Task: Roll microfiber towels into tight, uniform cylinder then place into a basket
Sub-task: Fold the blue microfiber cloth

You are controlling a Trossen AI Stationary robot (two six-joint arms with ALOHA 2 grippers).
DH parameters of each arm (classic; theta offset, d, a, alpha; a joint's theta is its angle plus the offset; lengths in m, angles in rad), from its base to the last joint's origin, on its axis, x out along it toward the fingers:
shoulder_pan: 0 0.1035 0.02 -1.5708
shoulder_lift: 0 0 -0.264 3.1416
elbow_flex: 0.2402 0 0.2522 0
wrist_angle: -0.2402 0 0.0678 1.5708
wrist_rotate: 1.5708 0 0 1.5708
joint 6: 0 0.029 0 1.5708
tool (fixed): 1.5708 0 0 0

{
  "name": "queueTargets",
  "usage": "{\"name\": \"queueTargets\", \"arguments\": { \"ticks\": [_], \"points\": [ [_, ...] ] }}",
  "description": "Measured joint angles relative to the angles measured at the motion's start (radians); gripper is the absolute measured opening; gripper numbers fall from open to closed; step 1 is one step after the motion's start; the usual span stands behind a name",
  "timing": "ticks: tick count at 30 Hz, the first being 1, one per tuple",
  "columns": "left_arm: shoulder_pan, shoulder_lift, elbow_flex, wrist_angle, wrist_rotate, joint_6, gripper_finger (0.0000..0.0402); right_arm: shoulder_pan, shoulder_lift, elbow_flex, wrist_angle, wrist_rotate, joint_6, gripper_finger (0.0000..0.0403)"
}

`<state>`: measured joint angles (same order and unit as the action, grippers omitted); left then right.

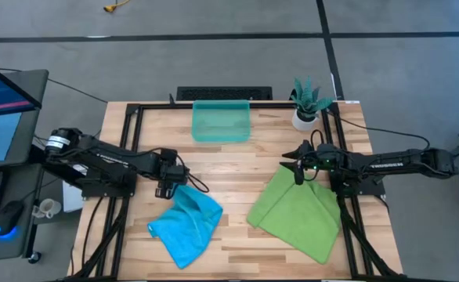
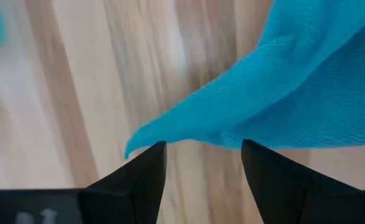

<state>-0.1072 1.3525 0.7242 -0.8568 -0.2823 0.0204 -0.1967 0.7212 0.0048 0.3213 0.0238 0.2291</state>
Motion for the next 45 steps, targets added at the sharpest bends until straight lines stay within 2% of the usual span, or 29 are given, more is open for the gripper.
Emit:
{"name": "queueTargets", "arguments": {
  "ticks": [10,16,26,31,40,45],
  "points": [
    [0.000,0.033,-0.005,0.020,-0.044,0.104,0.0200,0.000,0.000,0.000,-0.003,0.000,0.000,0.0207],
    [0.000,0.110,-0.008,0.056,-0.135,0.087,0.0200,0.000,0.000,0.000,-0.002,0.000,0.000,0.0207],
    [0.000,0.119,-0.007,0.076,-0.149,0.064,0.0197,0.000,0.000,0.000,-0.004,0.000,0.000,0.0207],
    [0.000,0.119,-0.007,0.118,-0.145,0.061,0.0151,0.000,0.000,0.000,-0.007,0.000,0.000,0.0207],
    [0.000,0.119,-0.007,0.114,-0.040,-0.096,0.0012,0.000,0.000,0.000,-0.007,0.000,0.000,0.0207],
    [-0.003,0.119,-0.007,0.114,0.019,-0.291,0.0010,0.000,0.000,0.000,-0.007,0.000,0.000,0.0207]
  ]
}}
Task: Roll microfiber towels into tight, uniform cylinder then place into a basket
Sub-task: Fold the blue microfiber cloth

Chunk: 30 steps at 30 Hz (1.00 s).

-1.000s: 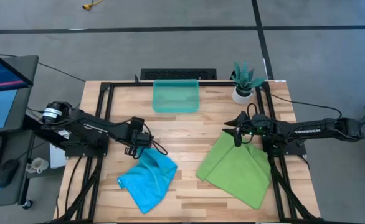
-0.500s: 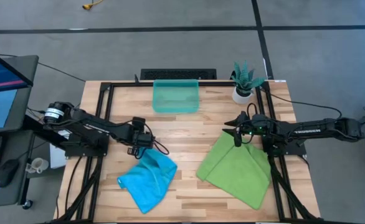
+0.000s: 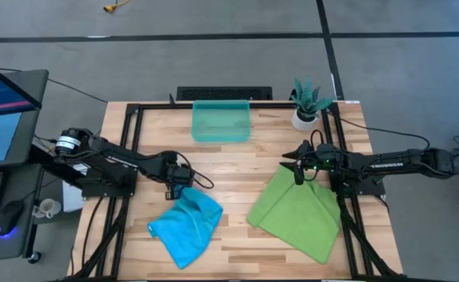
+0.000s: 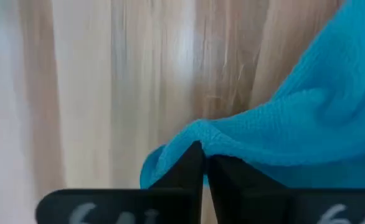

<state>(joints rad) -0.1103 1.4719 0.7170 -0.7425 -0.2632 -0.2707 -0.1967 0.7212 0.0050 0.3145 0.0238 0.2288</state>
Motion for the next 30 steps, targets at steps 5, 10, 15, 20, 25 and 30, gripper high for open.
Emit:
{"name": "queueTargets", "arguments": {
  "ticks": [5,10,15,20,25,30],
  "points": [
    [-0.020,0.000,0.030,-0.012,0.055,-0.137,0.0002,0.000,0.000,0.000,0.000,0.000,0.000,0.0207],
    [-0.066,0.000,0.113,-0.041,0.046,-0.195,0.0001,0.000,0.000,0.000,0.000,0.000,0.000,0.0207],
    [-0.134,0.000,0.196,-0.095,0.014,-0.221,0.0001,0.000,0.000,0.000,0.000,0.000,0.000,0.0207],
    [-0.184,0.000,0.250,-0.144,0.011,-0.323,0.0000,0.000,0.000,0.000,0.002,0.002,0.000,0.0207],
    [-0.218,0.000,0.274,-0.169,0.017,-0.424,0.0000,-0.019,0.000,0.000,0.015,0.015,0.000,0.0207],
    [-0.229,0.000,0.285,-0.206,0.073,-0.484,0.0000,-0.028,0.000,0.000,0.016,0.015,0.042,0.0207]
  ]
}}
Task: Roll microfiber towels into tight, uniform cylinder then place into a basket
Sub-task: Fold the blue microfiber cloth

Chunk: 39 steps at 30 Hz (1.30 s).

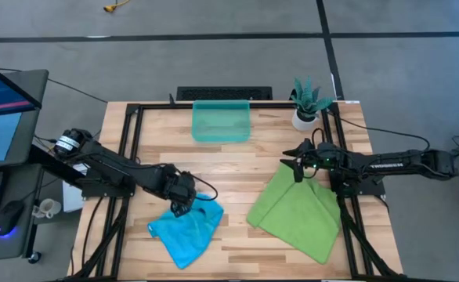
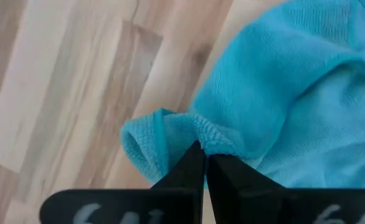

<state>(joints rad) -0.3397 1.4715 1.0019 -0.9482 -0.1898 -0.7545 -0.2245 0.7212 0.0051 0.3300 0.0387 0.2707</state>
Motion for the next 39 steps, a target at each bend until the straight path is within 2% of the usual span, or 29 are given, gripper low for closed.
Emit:
{"name": "queueTargets", "arguments": {
  "ticks": [5,15,19,23,31,39],
  "points": [
    [0.000,0.000,0.000,-0.046,0.029,-0.003,0.0000,0.008,0.000,0.000,0.061,0.000,0.311,0.0207],
    [0.000,0.000,0.000,-0.067,0.025,-0.003,0.0000,-0.004,0.001,0.061,0.211,0.093,0.335,0.0207],
    [0.000,0.000,0.000,-0.067,0.024,-0.003,0.0000,0.050,0.007,0.113,0.407,0.087,0.316,0.0207],
    [0.000,0.000,0.000,-0.067,0.023,-0.003,0.0000,0.155,0.037,0.192,0.465,0.049,0.212,0.0207],
    [0.000,0.000,0.000,-0.067,0.022,-0.002,0.0000,0.392,0.235,0.363,0.434,0.058,0.052,0.0207],
    [0.001,0.000,0.000,-0.099,0.026,-0.002,0.0000,0.510,0.465,0.526,0.212,0.203,0.035,0.0207]
  ]
}}
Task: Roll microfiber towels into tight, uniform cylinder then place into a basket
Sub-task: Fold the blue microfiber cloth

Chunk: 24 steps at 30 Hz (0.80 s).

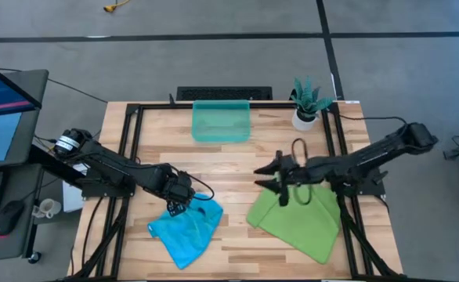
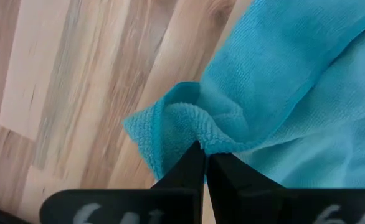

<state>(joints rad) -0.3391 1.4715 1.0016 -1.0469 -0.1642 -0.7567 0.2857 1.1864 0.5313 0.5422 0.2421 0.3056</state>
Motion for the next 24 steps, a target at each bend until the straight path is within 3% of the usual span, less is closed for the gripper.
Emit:
{"name": "queueTargets", "arguments": {
  "ticks": [7,12,20,24],
  "points": [
    [0.000,0.000,0.000,0.000,0.000,0.000,0.0000,0.028,0.200,0.092,-0.067,0.002,-0.006,0.0207],
    [0.000,0.000,0.000,0.000,0.000,0.000,0.0000,0.054,0.337,0.172,-0.066,-0.001,-0.095,0.0207],
    [0.000,0.000,0.000,-0.011,0.000,0.000,0.0000,0.081,0.542,0.370,-0.082,-0.001,-0.104,0.0207],
    [0.000,0.000,0.000,-0.021,0.002,0.000,0.0000,0.080,0.625,0.482,-0.178,0.000,-0.072,0.0207]
  ]
}}
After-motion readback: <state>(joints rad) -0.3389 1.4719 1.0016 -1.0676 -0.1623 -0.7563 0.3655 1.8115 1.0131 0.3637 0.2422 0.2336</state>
